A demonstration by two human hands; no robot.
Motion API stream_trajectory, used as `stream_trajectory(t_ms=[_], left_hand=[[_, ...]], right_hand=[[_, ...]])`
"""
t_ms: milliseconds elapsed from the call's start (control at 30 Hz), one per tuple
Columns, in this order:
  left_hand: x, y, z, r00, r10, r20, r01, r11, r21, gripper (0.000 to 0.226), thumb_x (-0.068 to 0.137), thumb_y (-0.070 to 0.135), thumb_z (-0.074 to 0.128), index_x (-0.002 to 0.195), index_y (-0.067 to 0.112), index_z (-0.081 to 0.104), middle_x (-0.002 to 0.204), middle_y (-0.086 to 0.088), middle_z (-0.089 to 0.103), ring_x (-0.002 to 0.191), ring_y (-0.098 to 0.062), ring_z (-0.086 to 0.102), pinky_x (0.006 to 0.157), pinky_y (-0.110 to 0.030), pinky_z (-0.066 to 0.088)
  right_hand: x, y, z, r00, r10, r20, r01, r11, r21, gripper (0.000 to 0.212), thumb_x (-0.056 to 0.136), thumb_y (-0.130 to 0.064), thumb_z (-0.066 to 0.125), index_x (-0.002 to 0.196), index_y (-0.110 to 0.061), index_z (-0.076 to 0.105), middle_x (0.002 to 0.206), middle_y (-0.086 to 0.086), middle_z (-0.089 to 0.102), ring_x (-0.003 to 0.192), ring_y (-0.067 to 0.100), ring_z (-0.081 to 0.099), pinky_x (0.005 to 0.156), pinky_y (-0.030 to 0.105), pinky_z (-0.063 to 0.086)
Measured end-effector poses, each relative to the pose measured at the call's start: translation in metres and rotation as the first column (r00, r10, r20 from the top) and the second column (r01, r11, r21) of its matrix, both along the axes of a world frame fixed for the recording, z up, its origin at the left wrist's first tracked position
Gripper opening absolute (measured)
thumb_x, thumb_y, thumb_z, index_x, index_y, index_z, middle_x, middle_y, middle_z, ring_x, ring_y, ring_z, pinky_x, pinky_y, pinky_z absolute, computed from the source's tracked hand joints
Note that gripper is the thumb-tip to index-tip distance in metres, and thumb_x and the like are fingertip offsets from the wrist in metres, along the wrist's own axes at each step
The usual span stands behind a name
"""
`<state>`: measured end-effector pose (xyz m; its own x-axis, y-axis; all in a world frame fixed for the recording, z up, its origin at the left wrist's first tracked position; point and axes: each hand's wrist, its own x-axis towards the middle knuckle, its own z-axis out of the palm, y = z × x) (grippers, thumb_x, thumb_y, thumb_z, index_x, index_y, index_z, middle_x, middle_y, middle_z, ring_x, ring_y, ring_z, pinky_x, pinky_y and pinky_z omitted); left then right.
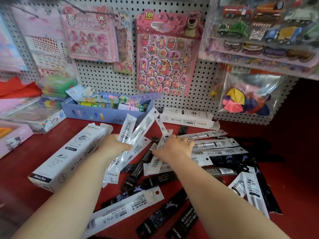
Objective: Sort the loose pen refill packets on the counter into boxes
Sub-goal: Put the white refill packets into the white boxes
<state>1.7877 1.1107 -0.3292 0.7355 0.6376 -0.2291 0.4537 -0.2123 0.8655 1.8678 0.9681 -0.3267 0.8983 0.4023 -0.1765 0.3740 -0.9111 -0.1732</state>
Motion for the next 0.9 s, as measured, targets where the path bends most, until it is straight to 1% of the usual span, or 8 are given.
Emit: stream_trajectory(t_ms=[67,233,300,367,467,633,767,900], left_hand=[[-0.002,0.002,-0.002,1.000,0.010,0.027,-0.008,0.998,-0.065,0.028,0.076,0.009,0.069,0.103,0.007,0.059,0.103,-0.009,0.060,0.092,-0.025,0.054,0.081,-0.031,0.040],[-0.007,0.000,0.003,0.990,0.012,0.141,0.013,0.984,-0.175,0.018,0.081,0.001,0.060,0.093,0.014,0.057,0.078,0.000,0.061,0.074,-0.020,0.057,0.072,-0.031,0.046],[-0.008,-0.002,0.003,0.985,0.005,0.171,0.026,0.983,-0.180,0.019,0.083,0.002,0.058,0.096,0.016,0.057,0.078,0.001,0.061,0.076,-0.020,0.058,0.074,-0.032,0.047],[-0.008,-0.005,0.004,0.983,-0.005,0.186,0.041,0.981,-0.190,0.022,0.084,0.003,0.056,0.103,0.014,0.059,0.085,-0.003,0.063,0.082,-0.022,0.059,0.081,-0.036,0.048],[-0.008,-0.019,0.010,0.963,-0.090,0.254,0.152,0.960,-0.236,0.027,0.087,-0.001,0.049,0.107,0.016,0.054,0.090,-0.008,0.064,0.083,-0.021,0.061,0.080,-0.032,0.050],[-0.002,-0.055,0.018,0.916,-0.210,0.341,0.287,0.938,-0.193,0.027,0.091,0.006,0.046,0.112,0.022,0.050,0.096,0.002,0.062,0.086,-0.013,0.059,0.073,-0.019,0.051],[-0.003,-0.067,0.018,0.911,-0.220,0.348,0.285,0.947,-0.147,0.015,0.094,0.026,0.041,0.098,0.036,0.050,0.089,0.021,0.055,0.091,-0.001,0.051,0.087,-0.024,0.032],[-0.001,-0.067,0.013,0.922,-0.189,0.339,0.273,0.936,-0.222,0.024,0.094,0.038,0.035,0.082,0.036,0.057,0.091,0.010,0.063,0.109,-0.016,0.057,0.104,-0.035,0.038]], right_hand=[[0.004,0.001,-0.002,1.000,-0.007,0.000,0.007,1.000,0.030,0.061,0.084,-0.042,0.052,0.131,-0.005,0.036,0.135,0.012,0.047,0.132,0.031,0.031,0.109,0.044,0.019],[0.013,-0.003,-0.002,0.988,-0.057,-0.144,0.096,0.956,0.276,0.026,0.086,-0.024,0.053,0.107,-0.009,0.052,0.115,0.011,0.062,0.116,0.030,0.050,0.107,0.042,0.024],[0.015,-0.008,0.001,0.954,-0.063,-0.293,0.212,0.834,0.510,0.028,0.086,-0.016,0.053,0.112,-0.005,0.054,0.101,0.010,0.062,0.096,0.026,0.057,0.094,0.038,0.040],[0.014,-0.016,0.006,0.886,0.020,-0.463,0.351,0.623,0.699,0.027,0.087,-0.008,0.053,0.111,0.003,0.051,0.087,0.008,0.055,0.074,0.019,0.052,0.072,0.033,0.046],[0.013,-0.028,0.017,0.767,0.202,-0.609,0.479,0.450,0.753,0.020,0.089,-0.009,0.052,0.108,-0.006,0.049,0.081,0.006,0.057,0.066,0.018,0.053,0.062,0.030,0.047],[-0.002,-0.012,0.029,0.716,0.347,-0.606,0.510,0.333,0.793,0.027,0.092,-0.007,0.046,0.118,-0.003,0.047,0.100,0.013,0.062,0.085,0.026,0.059,0.083,0.041,0.051],[-0.012,0.000,0.033,0.705,0.368,-0.606,0.543,0.269,0.795,0.034,0.096,-0.015,0.038,0.126,0.000,0.045,0.105,0.016,0.061,0.089,0.025,0.059,0.077,0.035,0.051],[-0.020,0.008,0.027,0.779,0.289,-0.556,0.432,0.394,0.811,0.052,0.095,-0.042,0.030,0.130,-0.007,0.044,0.126,0.015,0.055,0.114,0.026,0.054,0.102,0.040,0.042]])
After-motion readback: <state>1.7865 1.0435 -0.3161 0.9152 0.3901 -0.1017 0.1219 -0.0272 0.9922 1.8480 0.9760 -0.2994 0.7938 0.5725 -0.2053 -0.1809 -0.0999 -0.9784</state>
